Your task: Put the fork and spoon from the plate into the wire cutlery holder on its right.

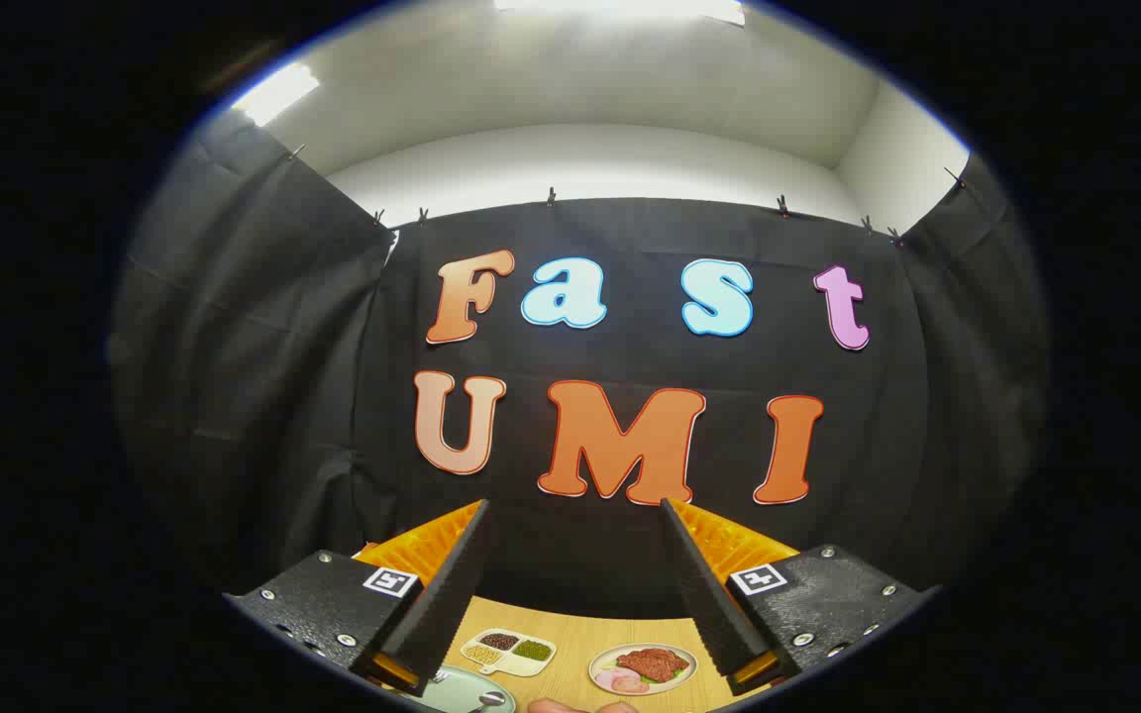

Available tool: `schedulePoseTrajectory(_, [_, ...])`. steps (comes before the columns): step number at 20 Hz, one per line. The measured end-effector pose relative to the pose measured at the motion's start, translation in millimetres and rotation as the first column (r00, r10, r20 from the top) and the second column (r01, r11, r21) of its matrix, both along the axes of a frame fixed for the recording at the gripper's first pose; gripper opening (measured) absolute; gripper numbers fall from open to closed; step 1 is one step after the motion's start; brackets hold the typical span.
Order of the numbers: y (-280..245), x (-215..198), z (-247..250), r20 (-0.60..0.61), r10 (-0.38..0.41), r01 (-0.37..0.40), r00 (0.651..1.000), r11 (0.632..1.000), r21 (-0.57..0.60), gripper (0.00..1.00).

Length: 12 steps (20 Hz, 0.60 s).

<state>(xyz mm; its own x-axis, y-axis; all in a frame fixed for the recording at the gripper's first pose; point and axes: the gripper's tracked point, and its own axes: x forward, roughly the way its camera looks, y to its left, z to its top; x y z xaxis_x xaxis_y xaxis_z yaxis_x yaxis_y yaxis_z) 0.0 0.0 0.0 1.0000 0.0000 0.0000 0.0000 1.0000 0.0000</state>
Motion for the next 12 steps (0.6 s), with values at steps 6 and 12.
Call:
schedulePoseTrajectory(6, [1.4, 6.1, -0.7, -0.008, -0.003, 0.003, 1.000, 1.000, 0.003, 0.99])
schedulePoseTrajectory(12, [0.8, 13.8, 9.2, 0.002, -0.012, 0.012, 1.000, 1.000, 0.013, 0.99])
